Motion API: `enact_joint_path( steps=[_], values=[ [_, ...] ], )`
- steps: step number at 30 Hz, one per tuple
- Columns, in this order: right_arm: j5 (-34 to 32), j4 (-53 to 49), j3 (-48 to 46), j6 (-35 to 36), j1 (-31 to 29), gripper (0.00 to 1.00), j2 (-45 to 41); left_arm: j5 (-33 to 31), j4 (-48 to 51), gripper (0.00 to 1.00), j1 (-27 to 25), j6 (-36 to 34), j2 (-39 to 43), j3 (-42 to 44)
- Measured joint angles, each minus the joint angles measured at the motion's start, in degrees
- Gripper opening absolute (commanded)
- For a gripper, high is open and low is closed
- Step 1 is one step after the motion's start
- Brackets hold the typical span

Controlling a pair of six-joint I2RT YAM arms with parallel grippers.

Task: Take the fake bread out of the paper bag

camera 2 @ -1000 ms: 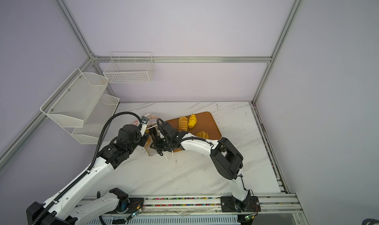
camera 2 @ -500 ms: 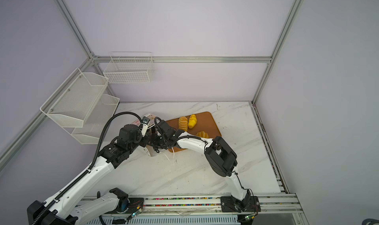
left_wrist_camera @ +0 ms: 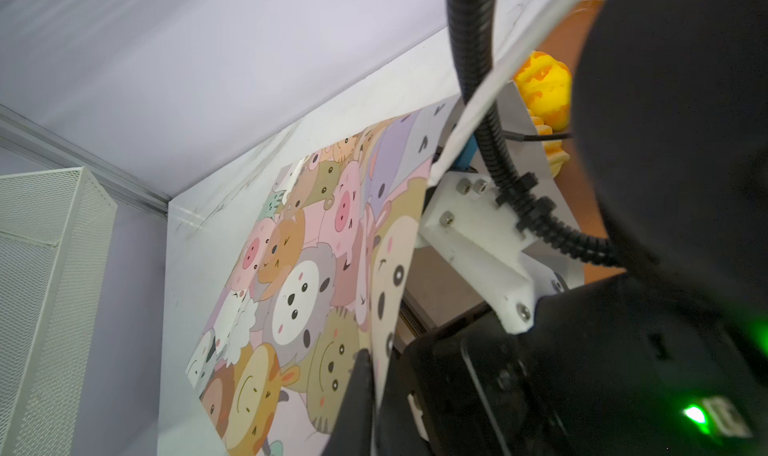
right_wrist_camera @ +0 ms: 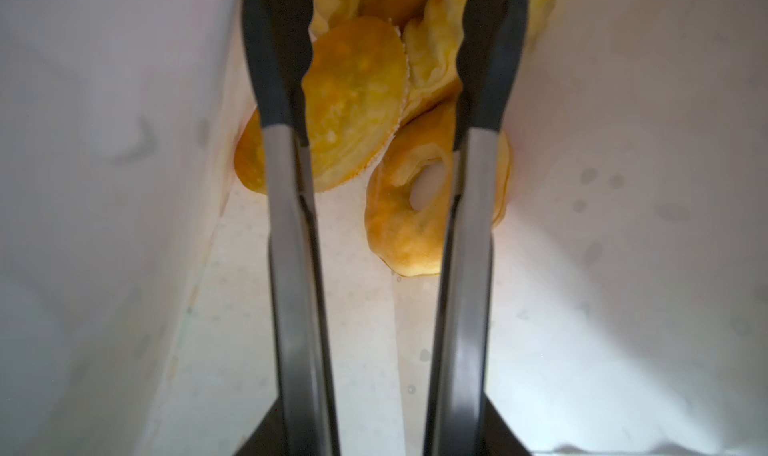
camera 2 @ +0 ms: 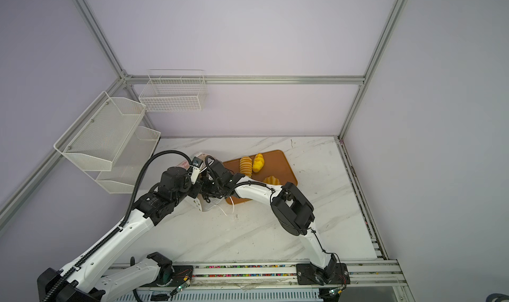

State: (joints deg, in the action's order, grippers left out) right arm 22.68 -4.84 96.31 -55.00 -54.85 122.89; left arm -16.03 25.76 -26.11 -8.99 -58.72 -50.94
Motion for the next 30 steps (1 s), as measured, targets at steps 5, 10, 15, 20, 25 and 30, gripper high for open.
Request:
enact_joint_path(
  steps=[5,10,15,20,25,30],
  values=[
    [0.0,1.4,0.7,-0.2,0.2,0.46,1.9,0.5,0.5,0.00,0.1,0.5,-0.6,0.0],
    [0.4,1.8,1.5,-0.3,0.6,0.46,3.0,0.8,0.7,0.00,0.1,0.5,-0.7,-0.1],
    [1.2,2.5,3.2,-0.2,1.2,0.46,4.3,1.0,0.7,0.00,0.2,0.5,-1.1,-0.5],
    [1.8,3.2,4.6,-0.2,1.4,0.39,6.2,0.9,0.6,0.00,0.2,0.5,-1.5,-0.6],
    [1.7,3.4,4.6,-0.1,1.5,0.20,6.3,0.8,0.7,0.00,0.3,0.5,-1.5,-0.6],
    [0.9,4.2,3.2,0.3,1.5,0.04,6.1,0.5,0.9,0.00,0.3,0.4,-1.5,-0.6]
  ],
)
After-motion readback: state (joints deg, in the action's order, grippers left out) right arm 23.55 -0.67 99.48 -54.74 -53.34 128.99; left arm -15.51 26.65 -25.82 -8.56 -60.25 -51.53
